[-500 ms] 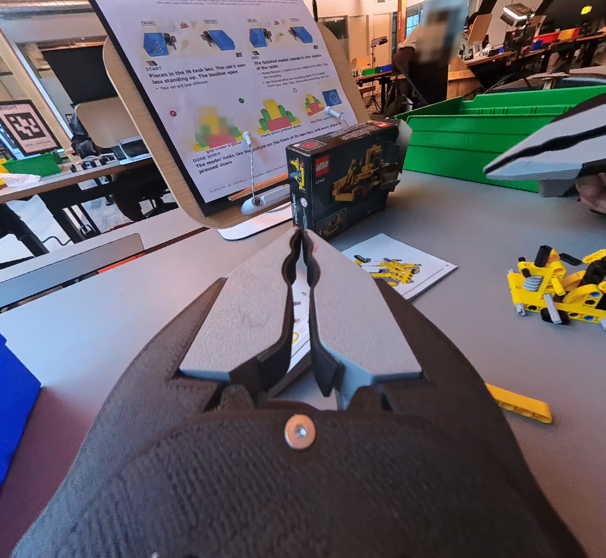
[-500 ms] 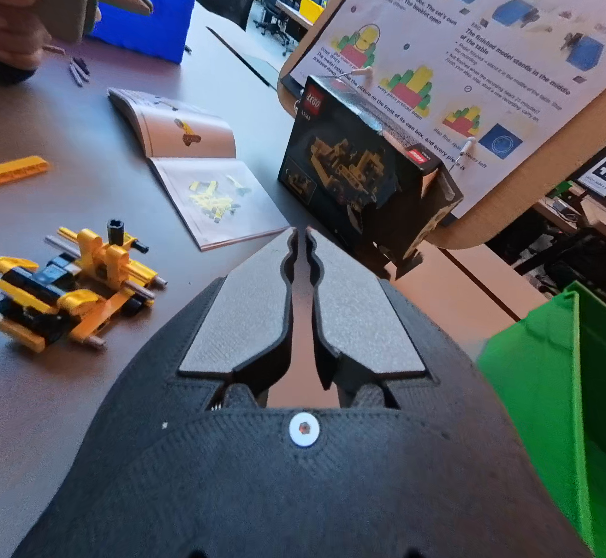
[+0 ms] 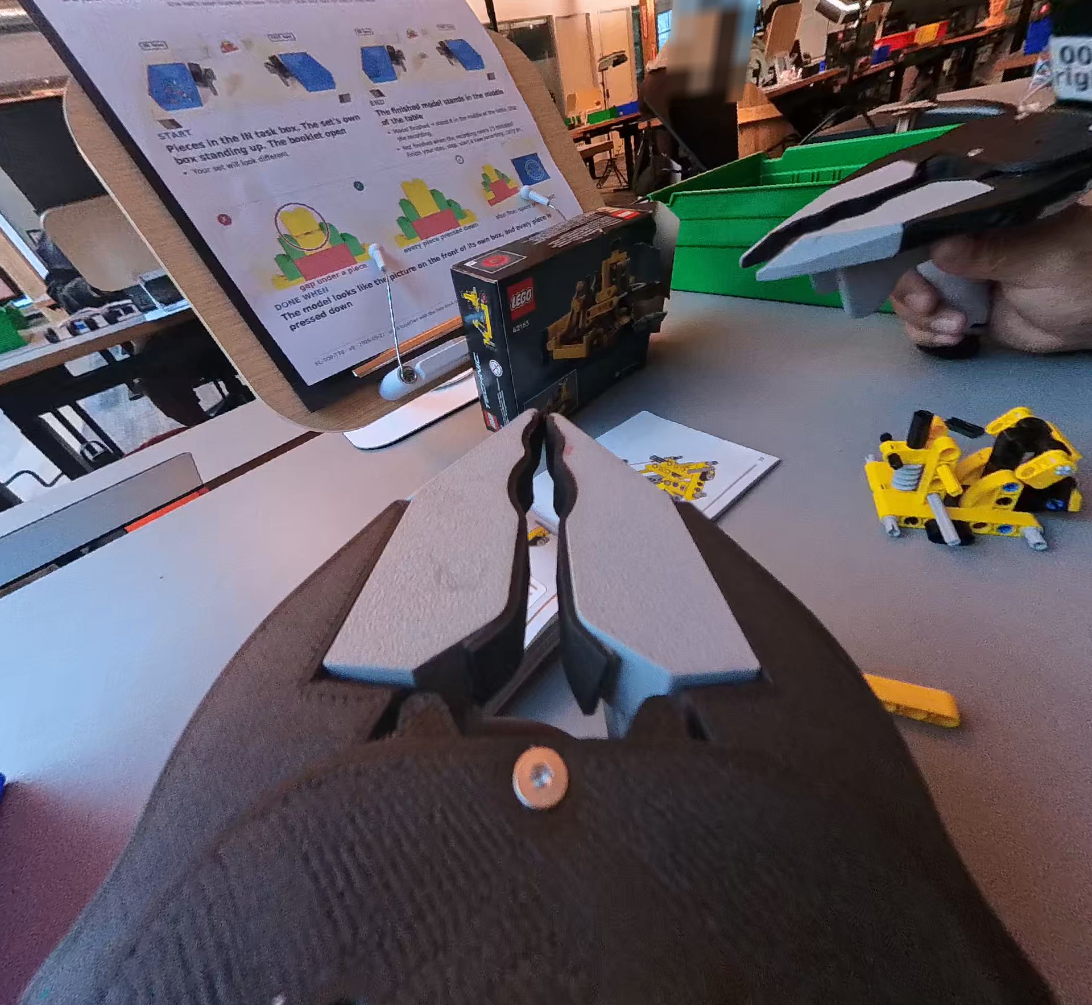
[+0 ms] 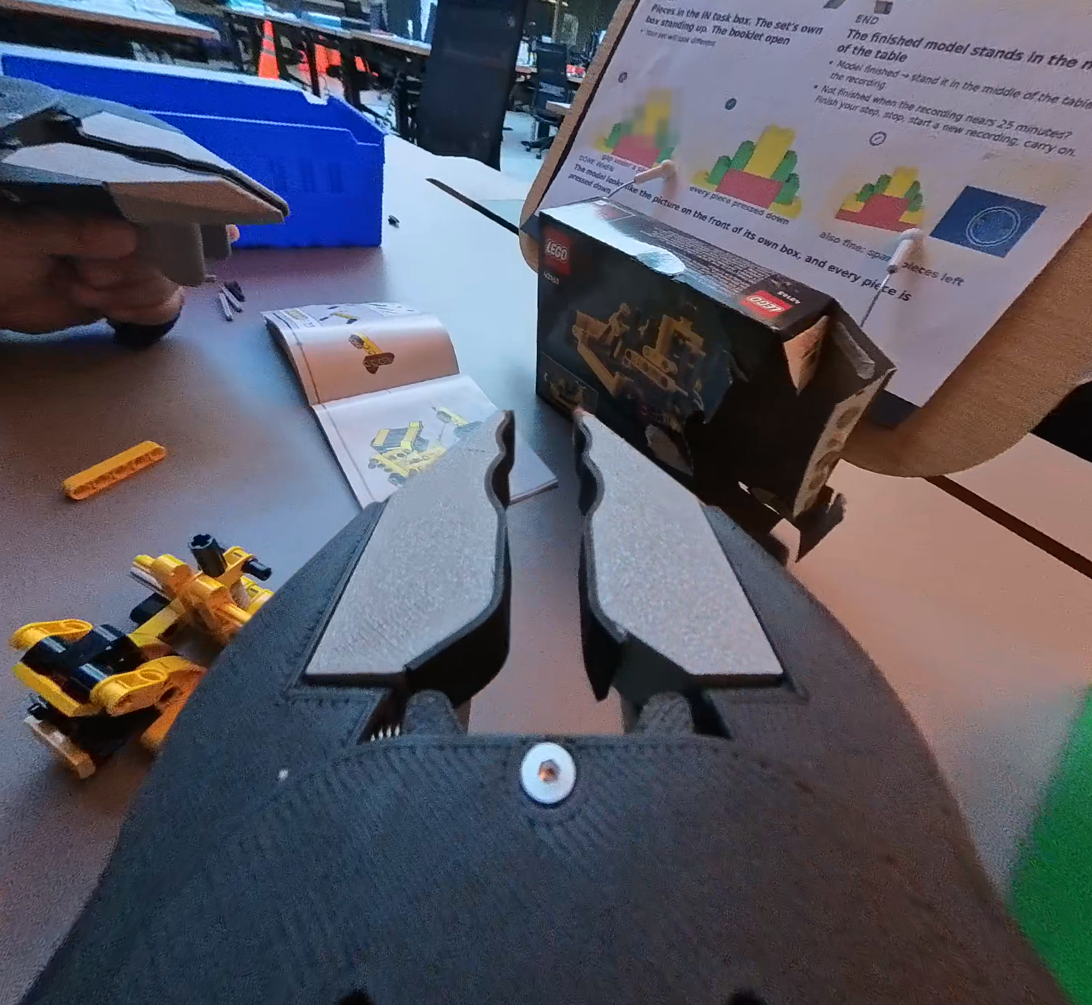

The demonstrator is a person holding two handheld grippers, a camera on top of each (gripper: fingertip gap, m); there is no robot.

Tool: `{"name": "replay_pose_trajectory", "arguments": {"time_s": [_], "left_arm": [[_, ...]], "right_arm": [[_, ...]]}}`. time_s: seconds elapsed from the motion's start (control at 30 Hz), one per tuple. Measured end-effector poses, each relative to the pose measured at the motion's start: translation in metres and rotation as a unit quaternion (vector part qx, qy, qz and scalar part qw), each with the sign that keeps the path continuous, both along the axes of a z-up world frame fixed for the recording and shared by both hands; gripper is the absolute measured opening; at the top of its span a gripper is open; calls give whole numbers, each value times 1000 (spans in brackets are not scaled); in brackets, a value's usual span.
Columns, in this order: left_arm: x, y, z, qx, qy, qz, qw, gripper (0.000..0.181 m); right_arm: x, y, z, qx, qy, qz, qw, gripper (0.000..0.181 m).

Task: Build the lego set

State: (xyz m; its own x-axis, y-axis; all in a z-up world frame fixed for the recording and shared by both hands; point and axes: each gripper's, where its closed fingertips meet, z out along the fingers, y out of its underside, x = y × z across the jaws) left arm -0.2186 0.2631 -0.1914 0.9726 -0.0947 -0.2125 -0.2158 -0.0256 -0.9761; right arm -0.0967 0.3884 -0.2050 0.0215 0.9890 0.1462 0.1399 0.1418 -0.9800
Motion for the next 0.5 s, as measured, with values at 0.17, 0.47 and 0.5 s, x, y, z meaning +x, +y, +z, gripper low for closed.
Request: {"name": "replay_pose_trajectory", "arguments": {"time_s": [0.17, 0.47, 0.5], "left_arm": [[-5, 4, 2, 1, -34, -6, 999, 0], [25, 31, 15, -11, 8, -98, 995, 0], [30, 30, 13, -14, -1, -110, 994, 0]], "right_arm": [[-10, -9, -1, 25, -3, 15, 1000, 20], [-12, -20, 3, -7, 10, 52, 999, 24], [-10, -21, 5, -21, 16, 59, 998, 25]]}}
